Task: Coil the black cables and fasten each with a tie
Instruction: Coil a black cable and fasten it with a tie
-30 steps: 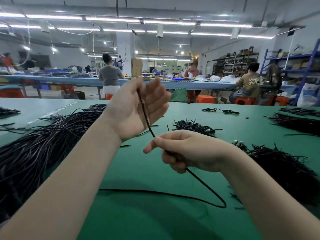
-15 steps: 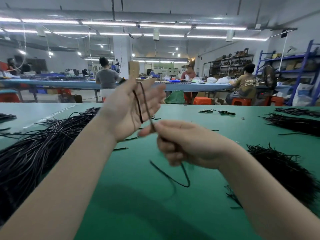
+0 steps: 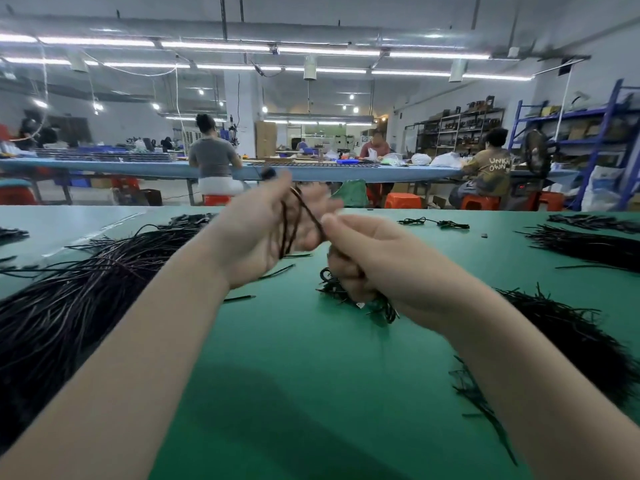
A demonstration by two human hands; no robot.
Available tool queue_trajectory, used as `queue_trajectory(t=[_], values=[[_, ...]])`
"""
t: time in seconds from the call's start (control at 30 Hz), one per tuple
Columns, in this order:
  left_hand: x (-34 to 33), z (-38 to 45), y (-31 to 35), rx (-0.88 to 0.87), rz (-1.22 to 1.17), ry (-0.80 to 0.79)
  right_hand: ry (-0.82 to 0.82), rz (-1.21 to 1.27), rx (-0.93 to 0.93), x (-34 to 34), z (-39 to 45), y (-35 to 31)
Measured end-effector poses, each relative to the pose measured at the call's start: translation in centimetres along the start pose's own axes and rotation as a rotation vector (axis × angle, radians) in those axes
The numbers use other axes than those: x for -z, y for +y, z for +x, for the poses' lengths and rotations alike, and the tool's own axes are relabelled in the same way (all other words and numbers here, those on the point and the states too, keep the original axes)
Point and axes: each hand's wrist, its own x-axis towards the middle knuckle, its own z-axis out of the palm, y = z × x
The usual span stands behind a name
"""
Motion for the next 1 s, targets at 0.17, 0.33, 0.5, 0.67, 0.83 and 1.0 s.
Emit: queue_trajectory(t=[0.17,0.33,0.5,0.67,0.83,1.0], values=[[1.6,-2.0,3.1,-0.182,-0.496,-0.254,-0.261,-0.069,-0.248,-0.7,0.4,4.2],[3.0,-2.3,2.0,0.192,0.057,-0.688,0.208,-0.509,-0.219,1.3,0.9,5.0],[-0.3,-0.2,-2.3,0.337,0.349,-0.116,0.433,-0.593,0.100,1.4,1.2,2.1],[-1.7,0.9,-2.7,-0.012,-0.251,0.140,0.085,-0.277,-0.084,-0.6,1.2,3.4],[-1.0,0.4,-2.5,0.005,-0.453,0.066,-0.012,0.126,-0.357,0.4,1.3,6.1],[-1.8,0.7,-5.2,0.143,-0.384,-0.070,0.135,0.481,-0.360,0.8,1.9,7.0]])
